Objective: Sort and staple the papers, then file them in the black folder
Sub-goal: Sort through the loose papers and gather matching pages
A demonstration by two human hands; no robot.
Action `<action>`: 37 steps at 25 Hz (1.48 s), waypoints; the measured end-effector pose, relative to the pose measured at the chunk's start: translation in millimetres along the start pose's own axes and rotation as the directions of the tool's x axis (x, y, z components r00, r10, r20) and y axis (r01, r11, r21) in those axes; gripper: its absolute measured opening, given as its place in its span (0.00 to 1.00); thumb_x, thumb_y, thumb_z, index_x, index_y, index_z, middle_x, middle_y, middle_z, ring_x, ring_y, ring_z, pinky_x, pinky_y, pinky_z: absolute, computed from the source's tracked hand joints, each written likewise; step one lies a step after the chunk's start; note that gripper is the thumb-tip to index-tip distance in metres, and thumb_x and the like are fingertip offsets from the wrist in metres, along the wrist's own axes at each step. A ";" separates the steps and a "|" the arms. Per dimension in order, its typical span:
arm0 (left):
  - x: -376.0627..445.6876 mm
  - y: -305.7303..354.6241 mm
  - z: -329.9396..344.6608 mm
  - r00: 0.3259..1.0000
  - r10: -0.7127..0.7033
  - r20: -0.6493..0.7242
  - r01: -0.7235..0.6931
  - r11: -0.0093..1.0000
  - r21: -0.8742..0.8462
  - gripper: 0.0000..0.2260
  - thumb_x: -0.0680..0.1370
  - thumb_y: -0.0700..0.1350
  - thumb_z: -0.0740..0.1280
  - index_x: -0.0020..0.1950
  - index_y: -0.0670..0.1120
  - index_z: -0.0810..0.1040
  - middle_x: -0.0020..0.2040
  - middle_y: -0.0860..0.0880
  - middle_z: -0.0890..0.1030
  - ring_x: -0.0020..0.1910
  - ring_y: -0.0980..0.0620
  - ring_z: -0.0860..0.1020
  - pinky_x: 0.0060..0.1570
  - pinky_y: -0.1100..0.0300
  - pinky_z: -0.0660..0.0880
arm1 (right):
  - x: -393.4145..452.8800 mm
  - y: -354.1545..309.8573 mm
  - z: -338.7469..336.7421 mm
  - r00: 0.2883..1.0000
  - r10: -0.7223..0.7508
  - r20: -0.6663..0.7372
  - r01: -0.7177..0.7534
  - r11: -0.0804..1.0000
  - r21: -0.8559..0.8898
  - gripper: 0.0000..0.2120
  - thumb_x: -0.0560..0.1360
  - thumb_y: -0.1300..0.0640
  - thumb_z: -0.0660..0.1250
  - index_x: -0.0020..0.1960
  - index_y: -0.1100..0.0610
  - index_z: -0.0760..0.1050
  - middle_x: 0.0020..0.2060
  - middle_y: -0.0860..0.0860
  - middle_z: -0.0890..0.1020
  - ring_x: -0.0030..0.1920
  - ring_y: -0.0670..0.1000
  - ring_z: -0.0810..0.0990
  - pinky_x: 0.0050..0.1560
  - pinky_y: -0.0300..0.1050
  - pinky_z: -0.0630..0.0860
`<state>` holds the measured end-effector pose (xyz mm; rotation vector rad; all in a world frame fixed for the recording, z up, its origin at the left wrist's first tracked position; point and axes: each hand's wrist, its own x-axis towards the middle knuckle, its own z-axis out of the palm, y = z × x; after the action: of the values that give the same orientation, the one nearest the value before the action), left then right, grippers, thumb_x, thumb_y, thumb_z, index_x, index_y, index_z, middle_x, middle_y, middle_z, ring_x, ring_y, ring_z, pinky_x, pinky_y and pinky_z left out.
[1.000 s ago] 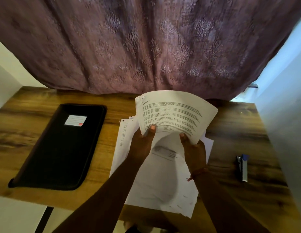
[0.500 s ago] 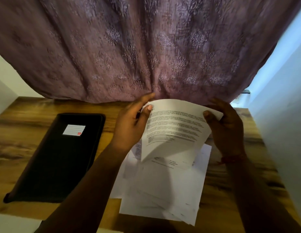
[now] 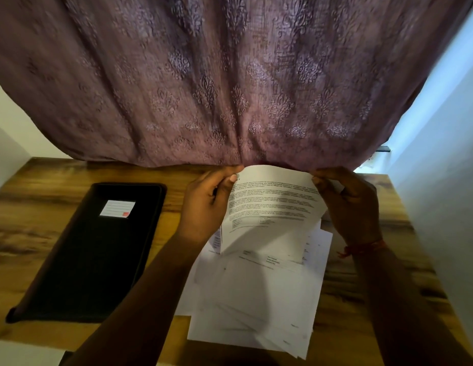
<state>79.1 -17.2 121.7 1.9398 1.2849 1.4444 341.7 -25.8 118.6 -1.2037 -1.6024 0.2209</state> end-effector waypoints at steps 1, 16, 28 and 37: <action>-0.8 1.0 0.2 1.000 -0.021 0.003 0.022 1.000 -0.010 0.10 0.82 0.43 0.64 0.61 0.47 0.81 0.54 0.53 0.84 0.55 0.56 0.81 0.54 0.50 0.80 | -1.0 1.9 0.9 1.000 0.006 0.003 -0.006 1.000 -0.002 0.06 0.77 0.53 0.67 0.53 0.48 0.79 0.47 0.36 0.79 0.49 0.31 0.77 0.48 0.30 0.74; -17.0 -9.0 16.7 0.805 -0.537 0.254 0.593 0.711 -0.377 0.06 0.79 0.50 0.67 0.56 0.56 0.79 0.52 0.59 0.85 0.55 0.56 0.82 0.49 0.64 0.79 | -45.7 10.7 43.5 0.773 0.554 0.310 -0.633 0.632 0.448 0.14 0.69 0.55 0.74 0.53 0.46 0.79 0.50 0.46 0.85 0.52 0.46 0.83 0.52 0.46 0.80; -35.0 -27.7 31.3 0.749 -0.643 0.158 0.641 0.645 -0.416 0.06 0.78 0.48 0.69 0.54 0.56 0.78 0.51 0.61 0.83 0.56 0.52 0.81 0.55 0.55 0.80 | -69.2 10.9 68.3 0.692 0.683 0.236 -0.696 0.544 0.468 0.23 0.64 0.48 0.76 0.57 0.54 0.80 0.53 0.52 0.84 0.54 0.52 0.83 0.55 0.55 0.80; -37.5 -28.7 38.2 0.750 -0.655 0.086 0.630 0.670 -0.392 0.09 0.79 0.49 0.68 0.58 0.56 0.75 0.50 0.61 0.80 0.49 0.58 0.81 0.41 0.68 0.79 | -72.6 6.7 74.8 0.714 0.676 0.181 -0.663 0.571 0.484 0.08 0.71 0.56 0.74 0.48 0.47 0.79 0.46 0.45 0.84 0.47 0.44 0.83 0.43 0.37 0.80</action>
<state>99.5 -27.1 65.3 1.0084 1.3726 1.2533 279.2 -48.2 37.9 -1.3072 -0.8731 1.0691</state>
